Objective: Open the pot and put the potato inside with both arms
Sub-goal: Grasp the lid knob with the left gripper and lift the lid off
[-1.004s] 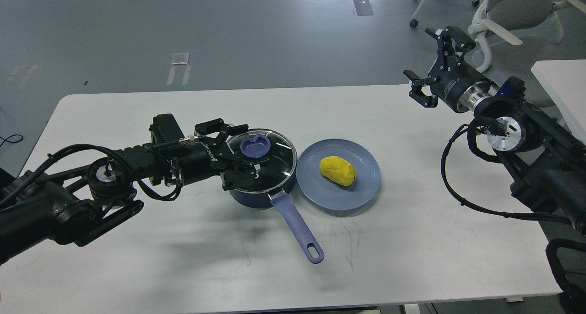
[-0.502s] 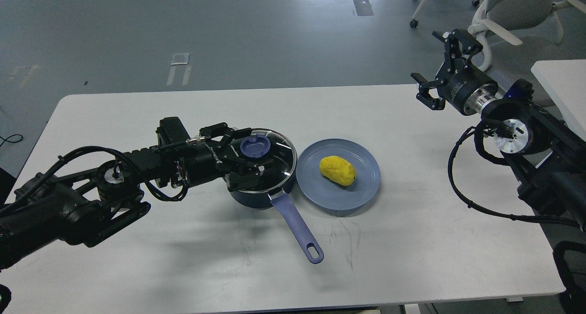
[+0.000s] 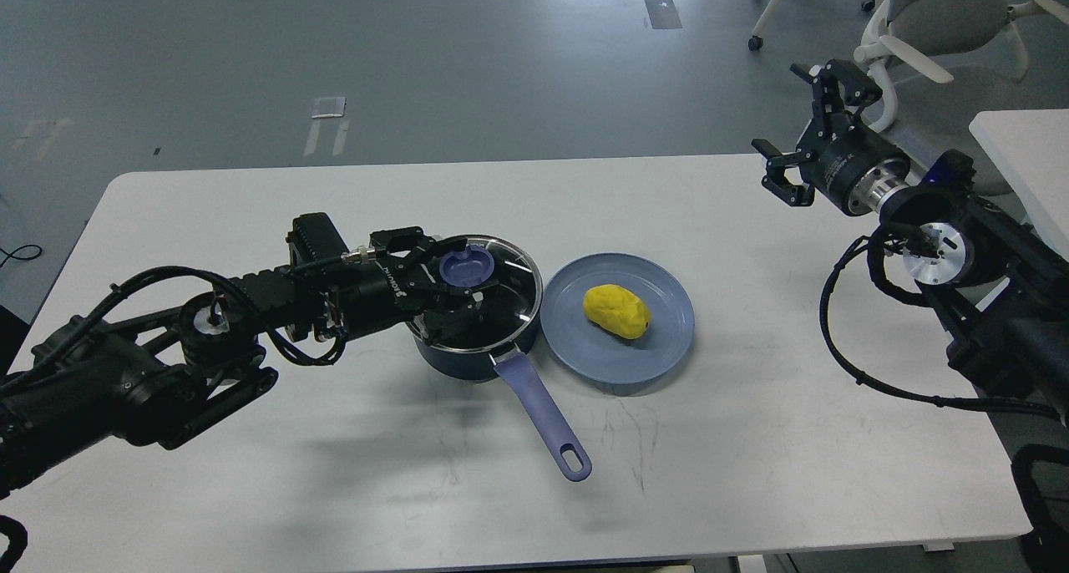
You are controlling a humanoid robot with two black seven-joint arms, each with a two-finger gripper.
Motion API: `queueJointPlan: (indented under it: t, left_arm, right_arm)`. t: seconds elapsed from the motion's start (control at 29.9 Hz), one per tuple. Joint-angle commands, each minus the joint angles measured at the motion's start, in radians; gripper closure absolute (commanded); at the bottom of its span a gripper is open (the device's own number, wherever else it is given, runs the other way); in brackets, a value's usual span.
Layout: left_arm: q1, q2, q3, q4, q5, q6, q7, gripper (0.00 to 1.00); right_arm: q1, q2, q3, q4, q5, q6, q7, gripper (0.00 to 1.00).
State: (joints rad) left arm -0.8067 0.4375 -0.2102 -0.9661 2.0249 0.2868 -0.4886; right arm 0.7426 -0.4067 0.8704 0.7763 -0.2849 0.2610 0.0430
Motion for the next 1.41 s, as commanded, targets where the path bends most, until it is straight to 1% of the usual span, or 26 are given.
queueJointPlan:
  t: [0.0, 0.33, 0.5, 0.54, 0.64, 0.67, 0.74, 0.87, 1.07, 1.14, 1.27, 1.37]
  left_arm:
    - [0.001, 0.001, 0.0, 0.0, 0.001, 0.014, 0.0, 0.73]
    - [-0.002, 0.007, -0.002, -0.023, 0.003, 0.022, 0.0, 0.73]
    - [-0.032, 0.023, -0.008, -0.059, 0.001, 0.049, 0.0, 0.73]
    - [-0.058, 0.036, -0.006, -0.068, 0.0, 0.069, 0.0, 0.77]
    - [-0.098, 0.062, -0.006, -0.103, 0.0, 0.095, 0.0, 0.84]
    - [-0.107, 0.07, -0.006, -0.111, -0.002, 0.097, 0.0, 0.85]
    - [-0.134, 0.107, -0.006, -0.122, -0.018, 0.098, 0.0, 1.0]
    - [-0.137, 0.142, -0.009, -0.12, -0.075, 0.104, 0.0, 1.0]
    - [-0.124, 0.246, -0.002, -0.118, -0.15, 0.201, 0.0, 1.0]
    - [-0.112, 0.298, -0.002, -0.117, -0.192, 0.202, 0.0, 1.0]
    - [-0.082, 0.358, -0.002, -0.108, -0.255, 0.202, 0.0, 1.0]
    - [-0.02, 0.408, -0.002, -0.102, -0.29, 0.202, 0.0, 1.0]
  right_arm:
    - [-0.008, 0.0, -0.004, 0.0, 0.0, 0.0, 0.0, 0.0]
    - [-0.011, 0.002, -0.01, 0.001, 0.0, 0.0, 0.0, 0.0]
    - [-0.008, 0.002, -0.01, 0.001, 0.0, 0.0, 0.0, 0.0]
    - [-0.008, 0.002, -0.01, 0.003, 0.0, 0.0, 0.0, 0.0]
    - [-0.005, 0.002, -0.01, 0.009, 0.0, 0.0, 0.0, 0.0]
    - [-0.003, 0.002, -0.01, 0.012, 0.0, -0.002, 0.0, 0.0]
    - [0.006, 0.002, -0.01, 0.024, 0.0, -0.002, 0.0, 0.0]
    - [0.018, 0.003, -0.01, 0.024, 0.0, -0.002, 0.0, 0.0]
    - [0.023, 0.009, -0.011, 0.023, 0.0, -0.012, 0.0, 0.0]
    - [0.023, 0.012, -0.013, 0.023, 0.0, -0.014, -0.002, 0.0]
    - [0.023, 0.016, -0.013, 0.021, -0.002, -0.014, -0.002, 0.0]
    - [0.023, 0.023, -0.013, 0.021, -0.002, -0.014, 0.0, 0.0]
